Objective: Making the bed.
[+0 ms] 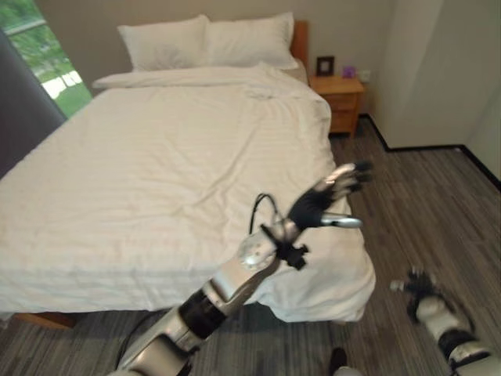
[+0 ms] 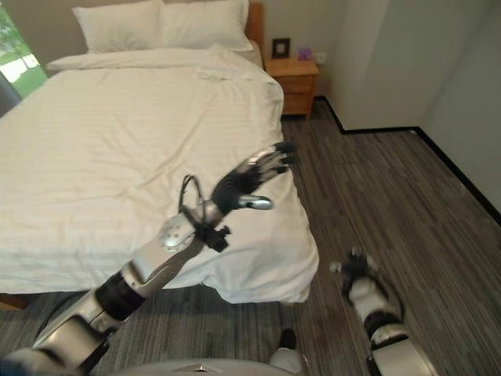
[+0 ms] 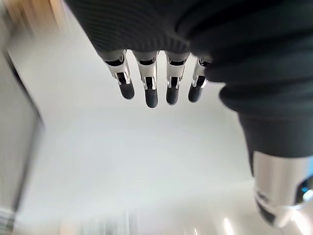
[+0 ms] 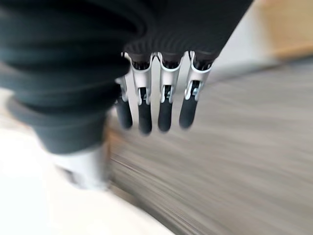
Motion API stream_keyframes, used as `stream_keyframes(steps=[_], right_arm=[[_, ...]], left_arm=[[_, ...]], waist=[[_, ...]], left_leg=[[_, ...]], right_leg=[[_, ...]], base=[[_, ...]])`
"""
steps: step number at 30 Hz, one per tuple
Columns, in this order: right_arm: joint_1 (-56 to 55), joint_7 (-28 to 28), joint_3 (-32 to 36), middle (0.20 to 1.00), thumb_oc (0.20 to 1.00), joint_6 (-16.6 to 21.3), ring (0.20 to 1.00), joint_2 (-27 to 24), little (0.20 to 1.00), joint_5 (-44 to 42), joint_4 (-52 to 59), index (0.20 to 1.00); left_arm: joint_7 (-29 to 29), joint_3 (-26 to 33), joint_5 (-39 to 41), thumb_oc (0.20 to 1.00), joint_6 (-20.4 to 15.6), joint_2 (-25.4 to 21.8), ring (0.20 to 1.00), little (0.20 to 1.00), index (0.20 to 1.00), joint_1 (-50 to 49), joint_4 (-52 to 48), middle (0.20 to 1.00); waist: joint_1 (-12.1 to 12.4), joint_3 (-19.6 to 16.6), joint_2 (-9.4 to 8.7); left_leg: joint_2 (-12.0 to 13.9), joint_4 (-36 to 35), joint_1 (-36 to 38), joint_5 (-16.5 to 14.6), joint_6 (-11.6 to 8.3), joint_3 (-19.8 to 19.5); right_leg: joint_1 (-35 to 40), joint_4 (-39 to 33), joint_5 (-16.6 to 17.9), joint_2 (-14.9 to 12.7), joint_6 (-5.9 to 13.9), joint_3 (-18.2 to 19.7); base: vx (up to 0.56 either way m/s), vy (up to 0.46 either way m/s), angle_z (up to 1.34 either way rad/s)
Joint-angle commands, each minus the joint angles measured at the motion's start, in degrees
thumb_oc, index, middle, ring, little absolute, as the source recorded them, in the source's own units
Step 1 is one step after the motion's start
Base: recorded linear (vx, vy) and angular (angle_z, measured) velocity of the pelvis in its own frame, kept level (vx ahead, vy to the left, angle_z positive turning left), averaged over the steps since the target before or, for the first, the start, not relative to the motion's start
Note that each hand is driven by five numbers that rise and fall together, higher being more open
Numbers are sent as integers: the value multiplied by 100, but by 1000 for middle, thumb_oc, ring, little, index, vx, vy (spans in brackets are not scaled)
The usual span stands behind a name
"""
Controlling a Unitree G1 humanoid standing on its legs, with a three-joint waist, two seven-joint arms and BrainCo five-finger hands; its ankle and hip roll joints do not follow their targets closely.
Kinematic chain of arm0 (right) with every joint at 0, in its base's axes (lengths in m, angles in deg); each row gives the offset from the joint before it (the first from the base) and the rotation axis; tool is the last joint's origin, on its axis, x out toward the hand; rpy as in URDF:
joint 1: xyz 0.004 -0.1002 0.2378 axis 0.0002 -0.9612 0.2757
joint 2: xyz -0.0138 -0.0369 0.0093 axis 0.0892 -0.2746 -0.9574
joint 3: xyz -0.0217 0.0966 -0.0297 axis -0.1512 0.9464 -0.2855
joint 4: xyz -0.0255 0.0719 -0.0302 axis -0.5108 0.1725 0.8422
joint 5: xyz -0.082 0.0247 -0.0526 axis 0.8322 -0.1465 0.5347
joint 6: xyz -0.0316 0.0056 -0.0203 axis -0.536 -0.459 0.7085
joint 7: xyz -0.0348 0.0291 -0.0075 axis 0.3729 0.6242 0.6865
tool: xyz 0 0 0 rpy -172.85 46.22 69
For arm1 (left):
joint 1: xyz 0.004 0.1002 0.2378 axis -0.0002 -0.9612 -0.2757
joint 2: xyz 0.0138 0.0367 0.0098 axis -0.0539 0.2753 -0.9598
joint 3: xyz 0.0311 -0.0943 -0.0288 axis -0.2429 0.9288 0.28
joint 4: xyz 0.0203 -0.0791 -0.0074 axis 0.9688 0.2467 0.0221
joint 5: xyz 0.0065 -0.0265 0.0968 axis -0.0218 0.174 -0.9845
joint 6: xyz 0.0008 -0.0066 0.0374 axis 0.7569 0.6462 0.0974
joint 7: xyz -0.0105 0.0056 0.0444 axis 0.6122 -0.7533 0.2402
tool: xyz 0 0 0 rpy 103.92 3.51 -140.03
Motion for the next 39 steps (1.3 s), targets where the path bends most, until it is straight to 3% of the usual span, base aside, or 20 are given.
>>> stream_keyframes(steps=[1,2,3,5,6,7,8,9,10,12,13,14,20,26,30,34,38,39], right_arm=[[679,-31,98,200,200,359,200,239,200,-271,-492,200],[1354,-424,477,200,200,308,200,-824,200,-924,275,200],[-499,-556,779,200,200,798,200,-176,200,-787,2159,200],[-1245,-827,883,200,200,963,200,563,200,-753,2737,200],[-1503,-879,749,200,200,1106,200,844,200,-637,2761,200],[-1436,-949,638,200,200,1002,200,1144,200,-937,1845,200],[-1406,-945,626,200,200,1029,200,1147,200,-944,1803,200],[-573,-1576,672,200,200,1416,200,2013,200,-2721,99,200],[-268,-1024,703,200,200,1503,200,1558,200,-2236,401,200],[-151,-1072,707,200,200,1541,200,1491,200,-2347,655,200],[96,-710,441,200,200,1821,200,1427,200,-2339,811,200],[152,-751,273,200,200,1409,200,2476,200,-3235,92,200],[1011,-927,202,200,200,1598,200,2253,200,-3471,383,200],[1639,-751,228,200,200,1679,200,1999,200,-3605,475,200],[1733,-560,538,200,200,1608,200,1580,200,-3643,-206,200],[1394,-523,968,200,200,1699,200,1302,200,-3938,-400,200],[314,-739,1707,200,200,1828,200,1318,200,-4750,-499,200],[279,-756,1725,200,200,1828,200,1314,200,-4762,-486,200]], left_arm=[[87,26,-350,1000,-333,-488,1000,1000,1000,-265,172,1000],[99,484,-306,1000,-261,-768,1000,1000,1000,-655,453,1000],[51,1168,-303,1000,-381,-511,1000,1000,1000,-1501,580,1000],[74,1725,-47,1000,-284,-218,1000,1000,1000,-2001,1060,1000],[27,1946,-7,1000,-313,-107,1000,1000,1000,-2275,1253,1000],[42,1864,-38,1000,-268,-45,1000,1000,1000,-2350,1465,1000],[42,1870,-37,1000,-273,-47,1000,1000,1000,-2345,1470,1000],[171,1711,-280,1000,-94,30,1000,1000,1000,-2319,1862,1000],[141,1923,-108,1000,-84,72,1000,1000,1000,-2473,1934,1000],[119,2052,-40,1000,-164,11,1000,1000,1000,-2491,2045,1000],[132,1993,121,1000,-266,-46,1000,1000,1000,-2501,2166,1000],[76,1683,186,1000,-265,10,1000,1000,1000,-2390,2189,1000],[102,1731,147,1000,-416,-79,1000,1000,1000,-2589,1946,1000],[121,1438,229,1000,-623,-37,1000,1000,1000,-2529,2084,1000],[144,1173,290,1000,-648,167,1000,1000,1000,-2460,2230,1000],[169,1134,362,1000,-595,346,1000,1000,1000,-2411,2298,1000],[92,1137,385,1000,-506,512,1000,1000,1000,-2248,2443,1000],[91,1119,385,1000,-509,503,1000,1000,1000,-2249,2453,1000]], waist=[[406,169,-238],[457,103,-334],[435,185,-272],[562,235,-226],[613,265,-205],[733,279,-184],[723,282,-189],[1119,318,-81],[1274,412,-80],[1314,490,-38],[1436,575,20],[1553,750,191],[1916,1085,593],[1957,1332,864],[1892,1499,1076],[1778,1529,1126],[1471,1526,1028],[1487,1523,1028]], left_leg=[[69,64,-472,-129,93,-323],[80,64,-523,-89,64,-367],[73,64,-535,-98,80,-349],[45,64,-611,-62,110,-432],[28,64,-655,-40,117,-478],[15,64,-696,-19,117,-522],[14,64,-700,-18,117,-527],[-50,64,-839,66,111,-734],[-74,64,-995,157,85,-841],[-78,64,-1096,192,75,-872],[-71,64,-1214,256,59,-912],[-45,64,-1360,211,-9,-1034],[-110,64,-2111,504,-150,-1324],[-143,64,-2701,674,-206,-1296],[-115,64,-3162,745,-244,-1136],[-103,64,-3290,732,-239,-1033],[-89,64,-3113,615,-199,-898],[-92,64,-3097,610,-197,-893]], right_leg=[[609,70,-939,-422,359,-371],[598,70,-951,-409,354,-401],[589,70,-941,-390,363,-416],[585,70,-969,-387,341,-504],[581,70,-978,-385,335,-548],[597,70,-984,-401,328,-625],[597,70,-986,-402,328,-631],[668,70,-1025,-456,324,-904],[621,70,-1023,-467,331,-976],[544,70,-1009,-461,334,-990],[449,70,-995,-460,331,-1017],[378,70,-1099,-427,335,-1054],[-126,70,-1042,-518,317,-1308],[-738,70,-940,-607,307,-1174],[-1293,78,-865,-675,349,-1009],[-1516,83,-851,-683,364,-884],[-1453,70,-887,-677,389,-725],[-1439,70,-890,-681,392,-721]], base=[[26,-8,38],[11,29,64],[18,44,50],[-17,54,13],[-17,31,-4],[-8,17,9],[2,27,15],[-37,18,45],[-38,18,41],[-95,8,119],[-113,18,135],[-106,15,44],[-91,0,28],[-59,2,10],[-51,16,-12],[-26,25,-20],[38,29,-8],[91,5,-13]])
